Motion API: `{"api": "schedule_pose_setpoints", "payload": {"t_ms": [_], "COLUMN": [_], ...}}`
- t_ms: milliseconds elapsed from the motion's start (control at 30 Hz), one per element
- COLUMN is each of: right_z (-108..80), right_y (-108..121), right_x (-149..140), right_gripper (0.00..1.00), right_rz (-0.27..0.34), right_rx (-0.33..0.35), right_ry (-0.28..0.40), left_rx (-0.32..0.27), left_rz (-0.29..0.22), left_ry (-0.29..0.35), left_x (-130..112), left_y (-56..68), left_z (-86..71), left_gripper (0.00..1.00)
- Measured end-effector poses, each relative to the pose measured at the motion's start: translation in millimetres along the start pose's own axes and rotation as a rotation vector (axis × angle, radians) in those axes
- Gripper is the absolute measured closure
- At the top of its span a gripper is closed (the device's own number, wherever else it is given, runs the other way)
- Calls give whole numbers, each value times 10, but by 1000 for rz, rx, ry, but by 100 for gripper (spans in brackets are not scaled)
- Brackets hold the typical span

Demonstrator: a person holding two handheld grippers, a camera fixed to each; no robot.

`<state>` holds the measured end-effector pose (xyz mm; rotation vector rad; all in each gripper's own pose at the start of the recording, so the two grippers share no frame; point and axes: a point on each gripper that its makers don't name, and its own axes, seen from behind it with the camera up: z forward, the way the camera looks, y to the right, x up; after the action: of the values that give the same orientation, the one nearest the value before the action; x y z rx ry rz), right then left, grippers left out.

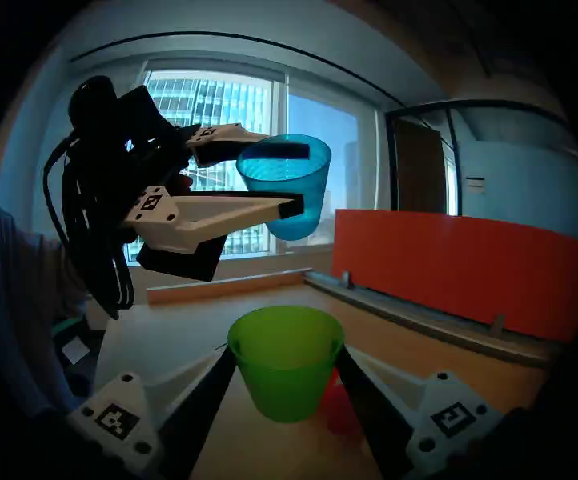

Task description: Pour water

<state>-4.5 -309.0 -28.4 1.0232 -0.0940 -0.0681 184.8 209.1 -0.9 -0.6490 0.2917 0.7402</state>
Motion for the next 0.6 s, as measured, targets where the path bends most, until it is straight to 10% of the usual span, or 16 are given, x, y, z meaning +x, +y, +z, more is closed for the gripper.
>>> {"api": "schedule_pose_setpoints", "payload": {"t_ms": [600], "right_z": [22], "right_y": [5], "right_x": [23], "right_gripper": [10], "right_rz": [1], "right_rx": [3], "right_ry": [8], "left_rx": [23], "left_rz": [195], "left_ry": [-19], "left_x": [19], "left_y": [-7], "left_z": [116], "left_gripper": [14]}}
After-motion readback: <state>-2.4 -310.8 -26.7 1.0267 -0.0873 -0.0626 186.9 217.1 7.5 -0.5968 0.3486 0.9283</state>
